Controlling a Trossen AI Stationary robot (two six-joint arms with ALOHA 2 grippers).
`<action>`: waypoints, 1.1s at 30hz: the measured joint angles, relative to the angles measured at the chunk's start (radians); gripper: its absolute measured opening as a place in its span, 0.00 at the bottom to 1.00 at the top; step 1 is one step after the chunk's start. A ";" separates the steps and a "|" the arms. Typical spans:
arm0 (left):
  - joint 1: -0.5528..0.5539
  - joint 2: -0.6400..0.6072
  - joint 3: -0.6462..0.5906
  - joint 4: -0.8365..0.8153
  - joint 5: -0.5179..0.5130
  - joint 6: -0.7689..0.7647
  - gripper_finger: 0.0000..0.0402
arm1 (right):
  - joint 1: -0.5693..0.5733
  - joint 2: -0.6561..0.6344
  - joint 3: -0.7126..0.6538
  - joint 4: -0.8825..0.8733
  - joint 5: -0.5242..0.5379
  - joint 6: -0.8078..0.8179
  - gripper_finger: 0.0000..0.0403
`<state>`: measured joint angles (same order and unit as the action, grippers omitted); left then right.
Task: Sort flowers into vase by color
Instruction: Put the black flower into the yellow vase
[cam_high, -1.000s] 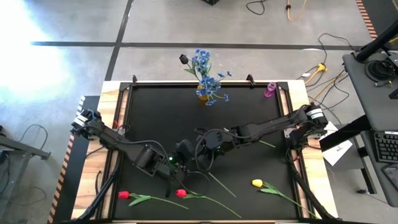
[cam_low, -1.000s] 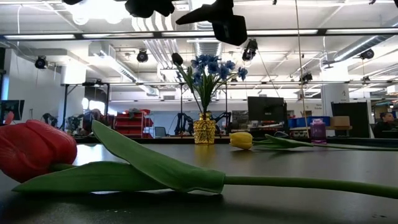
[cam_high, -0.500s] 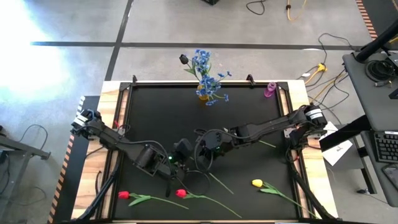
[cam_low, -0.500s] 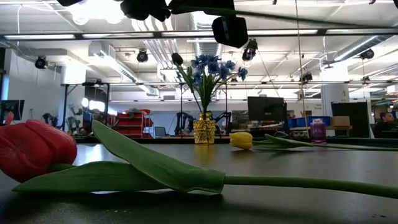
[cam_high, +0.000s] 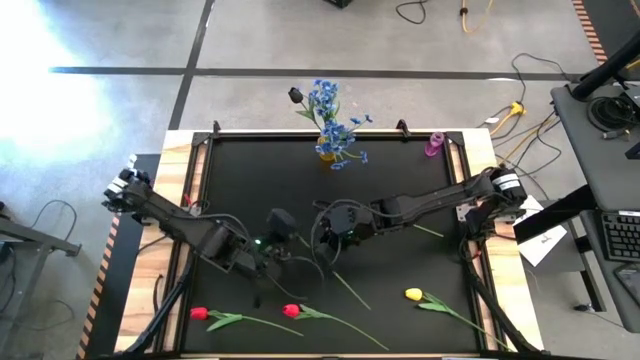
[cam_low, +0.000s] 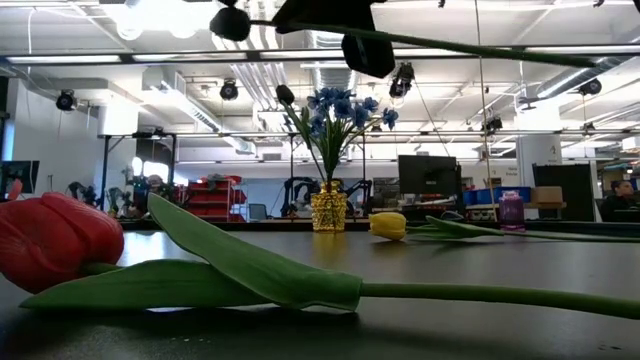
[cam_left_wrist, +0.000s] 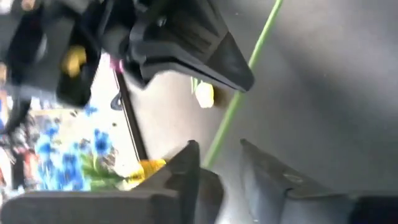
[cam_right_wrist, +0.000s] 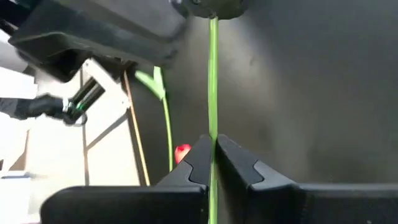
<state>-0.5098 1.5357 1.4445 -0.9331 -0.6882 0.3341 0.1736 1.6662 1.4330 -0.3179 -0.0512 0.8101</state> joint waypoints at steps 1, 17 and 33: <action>0.000 -0.019 0.000 -0.018 0.001 -0.036 0.28 | -0.004 -0.009 0.000 -0.001 0.017 -0.013 0.03; -0.031 -0.402 -0.097 -0.171 -0.007 -0.798 0.57 | -0.193 -0.358 -0.060 0.224 0.564 -0.594 0.03; 0.114 -0.542 -0.675 0.637 -0.003 -0.862 0.47 | -0.709 -0.370 -0.185 0.832 0.315 -0.681 0.02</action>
<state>-0.3963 0.9932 0.7696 -0.2962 -0.6913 -0.5277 -0.5357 1.2963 1.2476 0.5144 0.2641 0.1295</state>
